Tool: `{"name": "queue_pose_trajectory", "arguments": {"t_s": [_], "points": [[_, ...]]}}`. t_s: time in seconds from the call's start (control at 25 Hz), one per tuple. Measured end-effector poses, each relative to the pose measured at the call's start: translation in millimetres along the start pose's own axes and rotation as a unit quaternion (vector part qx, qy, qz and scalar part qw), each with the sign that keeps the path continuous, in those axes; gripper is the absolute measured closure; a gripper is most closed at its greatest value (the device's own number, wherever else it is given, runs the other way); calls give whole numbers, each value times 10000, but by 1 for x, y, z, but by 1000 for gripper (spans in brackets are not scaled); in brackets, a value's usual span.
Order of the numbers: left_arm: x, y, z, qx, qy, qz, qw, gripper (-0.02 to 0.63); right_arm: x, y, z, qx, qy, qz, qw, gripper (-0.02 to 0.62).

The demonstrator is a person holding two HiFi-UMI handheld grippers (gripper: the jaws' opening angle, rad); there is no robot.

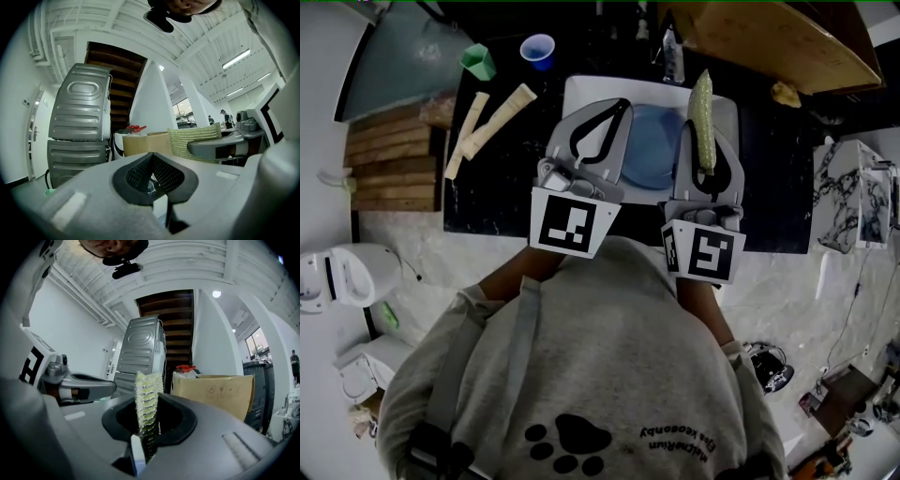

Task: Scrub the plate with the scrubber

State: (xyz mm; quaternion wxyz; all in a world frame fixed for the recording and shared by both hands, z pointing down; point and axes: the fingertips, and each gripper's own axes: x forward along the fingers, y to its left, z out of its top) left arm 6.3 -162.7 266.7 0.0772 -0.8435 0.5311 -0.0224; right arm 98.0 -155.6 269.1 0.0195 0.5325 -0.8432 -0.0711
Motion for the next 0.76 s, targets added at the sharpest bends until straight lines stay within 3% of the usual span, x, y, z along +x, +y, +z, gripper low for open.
{"name": "queue_pose_trajectory", "arguments": {"t_s": [0.76], "points": [[0, -43, -27, -40, 275, 195, 9994, 600, -15, -10, -29, 207, 90, 443, 9988, 531]]}}
